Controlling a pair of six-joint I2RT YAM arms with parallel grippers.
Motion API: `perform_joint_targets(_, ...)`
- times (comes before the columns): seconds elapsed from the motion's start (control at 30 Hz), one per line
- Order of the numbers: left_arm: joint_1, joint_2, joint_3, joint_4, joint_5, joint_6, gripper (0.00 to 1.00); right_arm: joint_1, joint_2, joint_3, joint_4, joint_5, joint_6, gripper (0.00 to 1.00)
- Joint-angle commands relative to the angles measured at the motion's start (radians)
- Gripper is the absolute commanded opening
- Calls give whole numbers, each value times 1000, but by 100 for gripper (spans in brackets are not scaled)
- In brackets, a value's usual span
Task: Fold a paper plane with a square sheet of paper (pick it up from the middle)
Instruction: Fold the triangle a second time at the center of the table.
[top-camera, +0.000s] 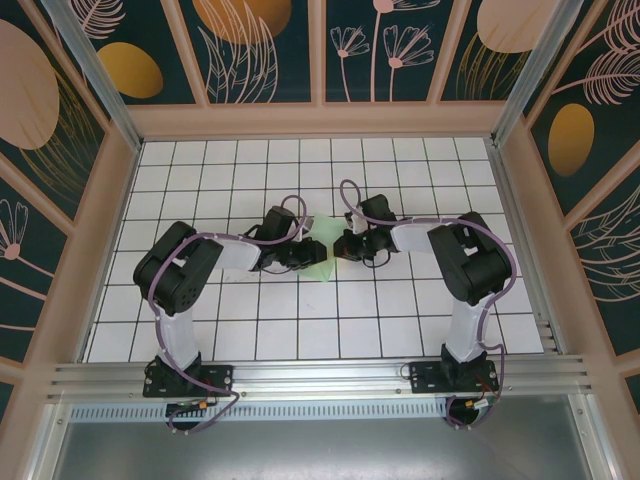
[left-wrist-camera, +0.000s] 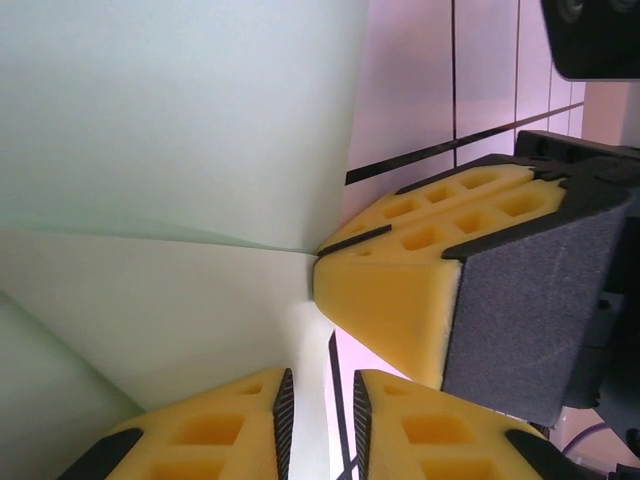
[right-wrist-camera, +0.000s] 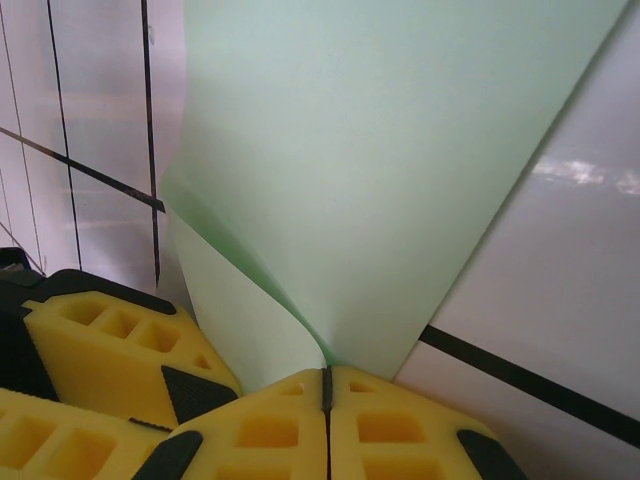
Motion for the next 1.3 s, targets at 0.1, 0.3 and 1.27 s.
perform_joint_targets(0.1,-3,19,30,-57,-31,33,25,10,9,14,-40,48,-12,7)
perform_joint_targets(0.3,-5,24,33,-77,-44,32,25,10,-18,22,-57,68,-7,15)
perform_joint_targets(1.27,-4,26,31,-120,-95,-5,20,47,-14,29,-64,92,8,10)
